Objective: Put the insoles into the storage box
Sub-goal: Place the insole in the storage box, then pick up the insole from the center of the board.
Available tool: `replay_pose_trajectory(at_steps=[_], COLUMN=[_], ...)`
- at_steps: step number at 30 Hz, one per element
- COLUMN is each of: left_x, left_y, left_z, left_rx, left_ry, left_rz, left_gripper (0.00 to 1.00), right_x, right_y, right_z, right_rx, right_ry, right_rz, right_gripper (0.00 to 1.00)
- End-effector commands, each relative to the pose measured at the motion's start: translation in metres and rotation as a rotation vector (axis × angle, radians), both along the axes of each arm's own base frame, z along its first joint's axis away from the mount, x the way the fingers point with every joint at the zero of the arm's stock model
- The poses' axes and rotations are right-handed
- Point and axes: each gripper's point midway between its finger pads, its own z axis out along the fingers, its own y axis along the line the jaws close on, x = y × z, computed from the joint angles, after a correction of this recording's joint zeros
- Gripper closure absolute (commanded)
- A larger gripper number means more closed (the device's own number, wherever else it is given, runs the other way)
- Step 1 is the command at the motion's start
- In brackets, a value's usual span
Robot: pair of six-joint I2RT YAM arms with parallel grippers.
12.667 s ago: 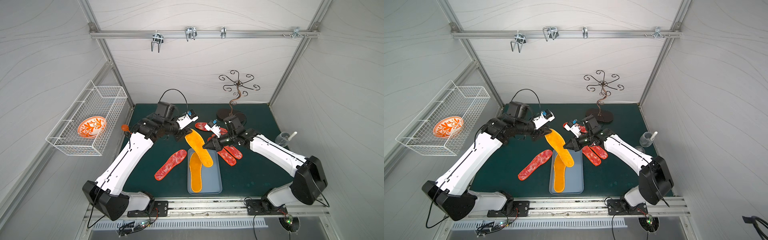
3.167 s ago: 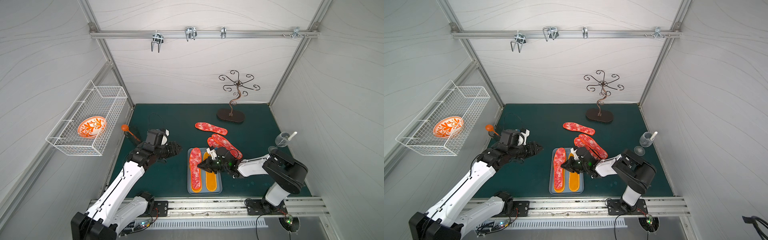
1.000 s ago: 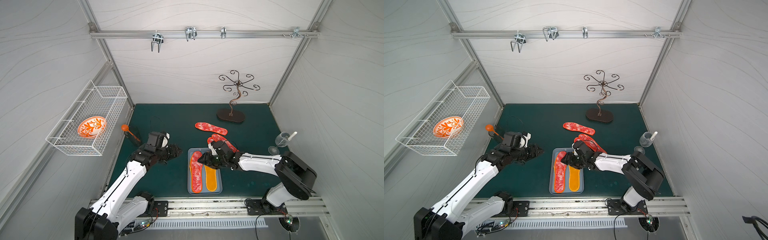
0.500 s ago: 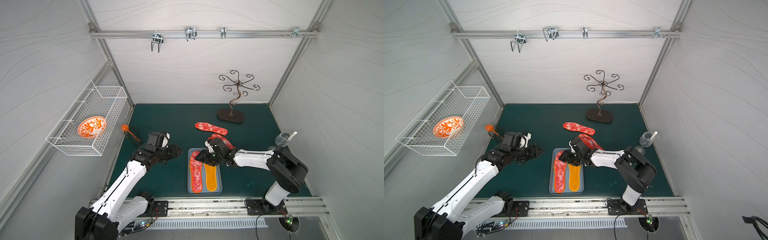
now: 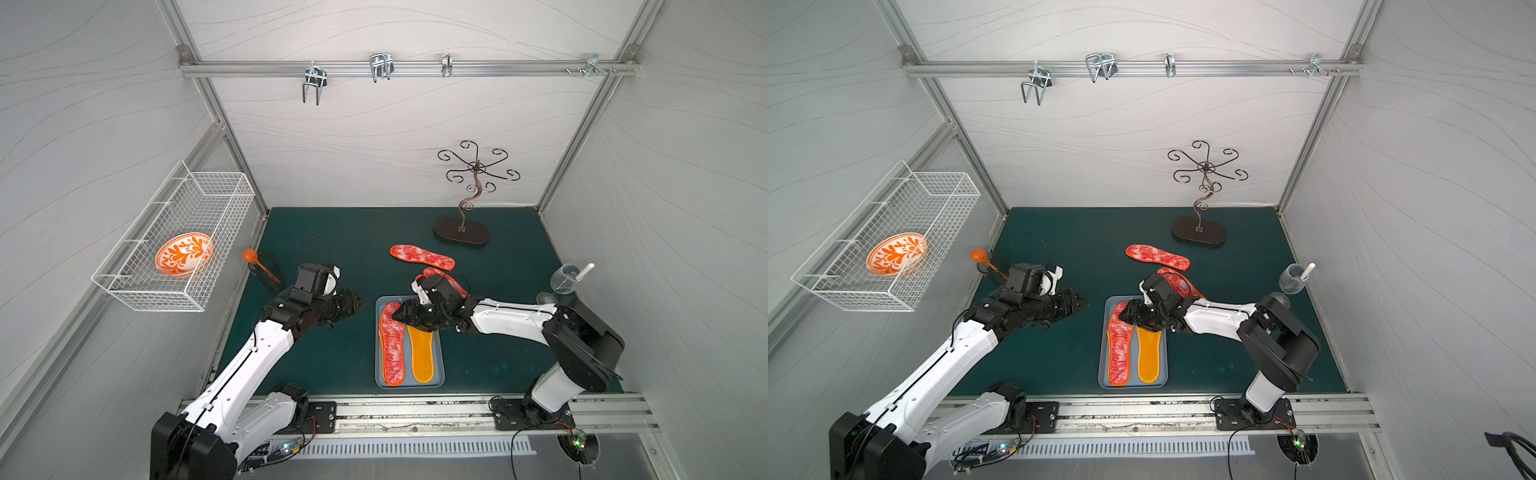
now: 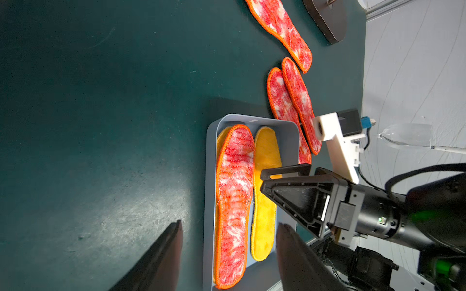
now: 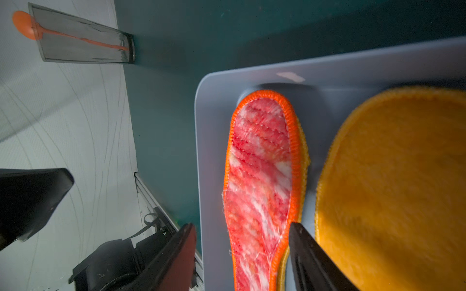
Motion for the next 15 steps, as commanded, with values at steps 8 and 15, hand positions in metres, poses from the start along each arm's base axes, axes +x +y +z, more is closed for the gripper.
replay_pose_trajectory(at_steps=[8, 15], left_x=[0.013, 0.015], left_y=[-0.011, -0.023], left_z=[0.025, 0.029], left_rx=[-0.044, -0.060], left_ry=[-0.103, -0.147], left_rz=[-0.049, -0.083], left_gripper=[0.35, 0.33], right_x=[0.001, 0.020], right_y=[-0.078, -0.145], right_z=[0.053, 0.071], right_rx=[-0.161, -0.278], right_ry=[-0.189, -0.296], right_rz=[0.039, 0.088], right_gripper=[0.37, 0.37])
